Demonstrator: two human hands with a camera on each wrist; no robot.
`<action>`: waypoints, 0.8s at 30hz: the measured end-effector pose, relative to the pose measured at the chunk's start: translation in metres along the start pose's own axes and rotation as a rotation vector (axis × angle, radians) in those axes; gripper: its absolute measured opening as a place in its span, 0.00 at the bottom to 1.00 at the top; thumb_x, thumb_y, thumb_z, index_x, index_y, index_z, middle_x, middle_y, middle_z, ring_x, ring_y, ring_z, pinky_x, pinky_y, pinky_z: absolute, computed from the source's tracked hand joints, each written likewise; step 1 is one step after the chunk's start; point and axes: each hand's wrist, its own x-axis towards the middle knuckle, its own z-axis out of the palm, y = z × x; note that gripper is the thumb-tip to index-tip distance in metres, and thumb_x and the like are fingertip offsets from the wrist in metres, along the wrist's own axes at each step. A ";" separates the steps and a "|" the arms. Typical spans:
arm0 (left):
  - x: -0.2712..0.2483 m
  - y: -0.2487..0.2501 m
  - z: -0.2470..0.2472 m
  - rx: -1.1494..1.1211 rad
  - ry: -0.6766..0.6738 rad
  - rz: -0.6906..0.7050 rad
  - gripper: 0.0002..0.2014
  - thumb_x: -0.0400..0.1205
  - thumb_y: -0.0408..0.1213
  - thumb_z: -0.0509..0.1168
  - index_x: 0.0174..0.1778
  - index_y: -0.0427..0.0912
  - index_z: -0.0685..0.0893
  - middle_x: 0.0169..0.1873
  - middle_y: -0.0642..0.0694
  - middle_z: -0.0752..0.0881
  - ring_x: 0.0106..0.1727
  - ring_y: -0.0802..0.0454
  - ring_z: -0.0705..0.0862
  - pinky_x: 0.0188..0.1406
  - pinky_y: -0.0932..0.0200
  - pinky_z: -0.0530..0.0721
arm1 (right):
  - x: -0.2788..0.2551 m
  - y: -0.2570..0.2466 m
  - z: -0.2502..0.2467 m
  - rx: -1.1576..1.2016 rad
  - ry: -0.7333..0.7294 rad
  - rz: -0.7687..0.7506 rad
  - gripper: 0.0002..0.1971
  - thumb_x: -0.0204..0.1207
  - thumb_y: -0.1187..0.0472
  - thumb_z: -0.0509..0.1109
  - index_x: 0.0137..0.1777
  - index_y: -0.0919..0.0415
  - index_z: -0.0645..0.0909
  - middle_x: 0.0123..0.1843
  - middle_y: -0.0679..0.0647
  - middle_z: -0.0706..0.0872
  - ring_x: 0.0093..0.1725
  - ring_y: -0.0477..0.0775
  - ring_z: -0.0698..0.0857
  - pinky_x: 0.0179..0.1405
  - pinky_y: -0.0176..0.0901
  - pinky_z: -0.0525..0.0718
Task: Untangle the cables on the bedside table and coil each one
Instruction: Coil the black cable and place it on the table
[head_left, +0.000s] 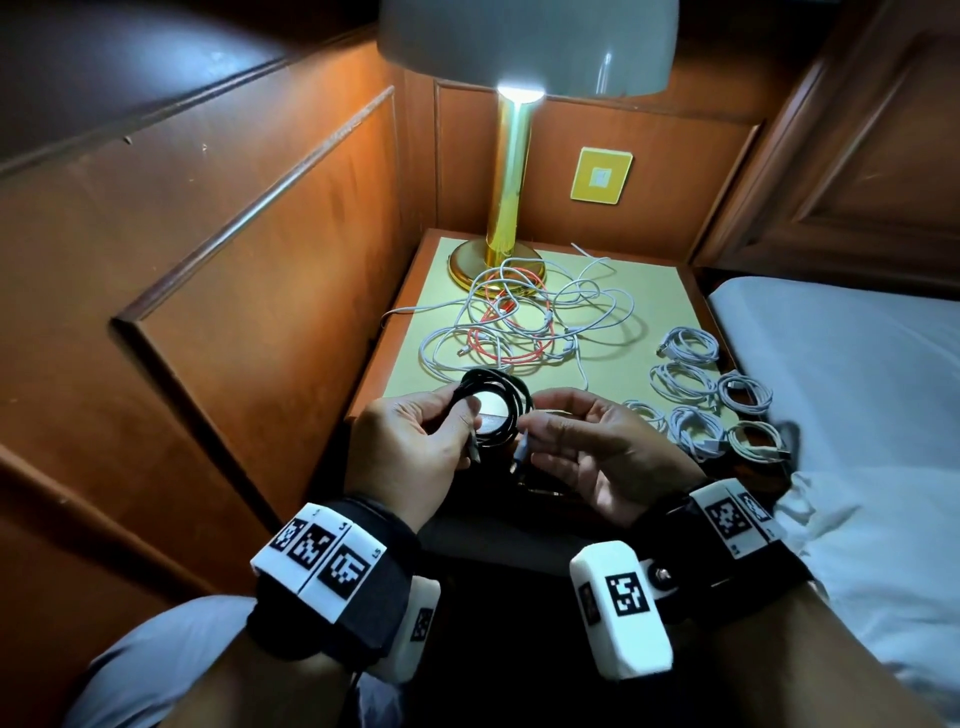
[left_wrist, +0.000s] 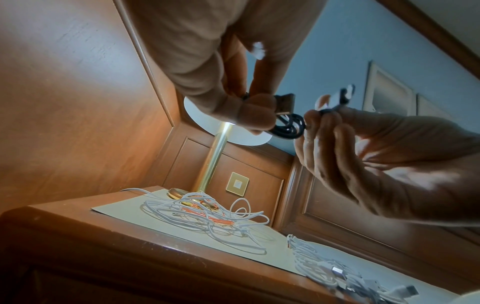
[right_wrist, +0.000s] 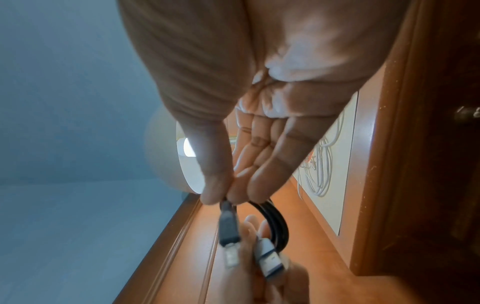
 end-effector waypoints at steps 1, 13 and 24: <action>0.000 0.000 0.000 -0.016 -0.005 -0.006 0.07 0.80 0.34 0.75 0.52 0.40 0.94 0.39 0.50 0.94 0.34 0.64 0.89 0.33 0.68 0.84 | 0.000 0.000 0.001 0.030 0.012 -0.010 0.19 0.63 0.70 0.79 0.55 0.64 0.83 0.43 0.61 0.89 0.38 0.53 0.90 0.37 0.38 0.89; -0.002 0.011 0.000 -0.173 -0.187 -0.099 0.09 0.82 0.30 0.72 0.48 0.51 0.92 0.43 0.56 0.93 0.49 0.62 0.91 0.51 0.68 0.84 | 0.003 0.005 0.002 -0.151 0.122 -0.245 0.21 0.63 0.67 0.80 0.57 0.70 0.86 0.41 0.64 0.92 0.38 0.57 0.91 0.44 0.47 0.93; -0.002 0.012 0.003 -0.314 -0.211 -0.205 0.06 0.82 0.30 0.71 0.45 0.43 0.94 0.44 0.43 0.94 0.48 0.50 0.92 0.50 0.59 0.85 | 0.001 0.001 -0.006 -0.630 0.043 -0.339 0.05 0.78 0.61 0.76 0.48 0.59 0.83 0.37 0.55 0.89 0.34 0.52 0.87 0.38 0.48 0.89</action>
